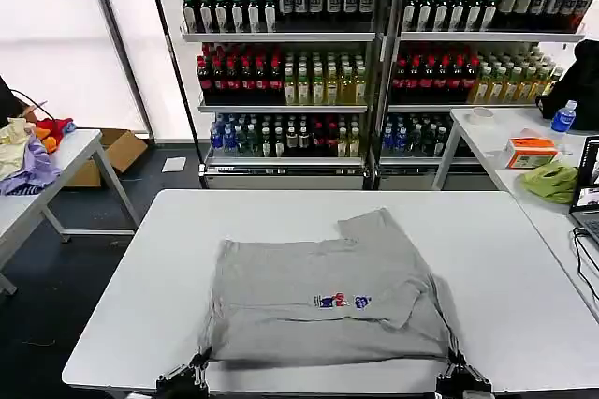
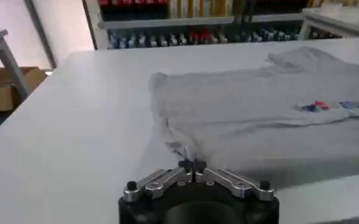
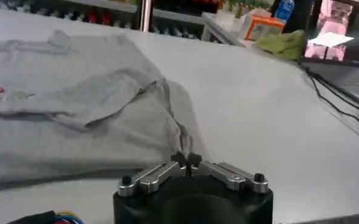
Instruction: Fold and organize the clothes.
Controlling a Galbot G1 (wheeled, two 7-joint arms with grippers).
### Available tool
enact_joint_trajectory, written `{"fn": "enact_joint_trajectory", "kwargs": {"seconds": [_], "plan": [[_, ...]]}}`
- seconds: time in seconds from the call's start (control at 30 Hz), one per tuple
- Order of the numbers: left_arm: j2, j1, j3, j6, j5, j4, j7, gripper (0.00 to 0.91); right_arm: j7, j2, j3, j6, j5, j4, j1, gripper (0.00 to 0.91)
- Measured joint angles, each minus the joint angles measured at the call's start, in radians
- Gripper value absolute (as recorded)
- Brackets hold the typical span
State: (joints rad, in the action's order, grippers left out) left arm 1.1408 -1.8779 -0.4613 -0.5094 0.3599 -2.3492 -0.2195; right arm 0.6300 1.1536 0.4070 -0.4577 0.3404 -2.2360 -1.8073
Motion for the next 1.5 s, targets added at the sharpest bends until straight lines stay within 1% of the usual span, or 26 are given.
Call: {"fn": "enact_joint_trajectory", "kwargs": {"seconds": [0.03, 0.07, 0.1, 0.13, 0.17, 0.4, 0.73, 0.9, 1.13, 1.5], "plan": [[0.002, -0.006, 0.001, 0.002, -0.002, 0.0, 0.0, 0.01, 0.002, 0.0, 0.001, 0.002, -0.002, 0.0, -0.005, 0.685], [0.004, -0.012, 0.003, 0.003, -0.005, -0.001, 0.0, 0.01, 0.003, 0.001, 0.002, 0.004, -0.004, -0.001, -0.01, 0.907], [0.006, -0.017, 0.004, 0.005, -0.008, -0.003, 0.0, 0.01, 0.005, 0.002, 0.005, 0.007, -0.007, -0.003, -0.015, 0.907], [0.009, -0.022, 0.006, 0.008, -0.012, -0.006, 0.0, 0.443, 0.005, 0.004, 0.007, 0.011, -0.011, -0.005, -0.02, 0.907], [0.012, -0.025, 0.007, 0.01, -0.016, -0.009, 0.0, 0.907, 0.005, 0.006, 0.008, 0.015, -0.015, -0.007, -0.023, 0.907], [0.033, -0.029, 0.004, 0.019, -0.028, -0.035, 0.009, 0.907, -0.017, 0.024, 0.013, 0.063, -0.077, 0.011, -0.01, 0.907], [0.076, 0.047, -0.02, 0.013, -0.033, -0.042, 0.025, 0.907, -0.066, 0.056, 0.011, 0.072, -0.114, 0.055, 0.062, 0.907], [0.085, 0.094, -0.025, 0.004, -0.031, -0.037, 0.027, 0.907, -0.09, 0.063, 0.011, 0.059, -0.125, 0.076, 0.116, 0.907], [0.087, 0.169, -0.029, -0.007, -0.023, -0.007, 0.037, 0.907, -0.112, 0.067, 0.001, 0.018, -0.123, 0.119, 0.209, 0.907], [0.056, 0.278, -0.042, -0.041, 0.03, 0.066, 0.038, 0.907, -0.132, 0.083, -0.031, -0.047, -0.099, 0.231, 0.398, 0.907]]}}
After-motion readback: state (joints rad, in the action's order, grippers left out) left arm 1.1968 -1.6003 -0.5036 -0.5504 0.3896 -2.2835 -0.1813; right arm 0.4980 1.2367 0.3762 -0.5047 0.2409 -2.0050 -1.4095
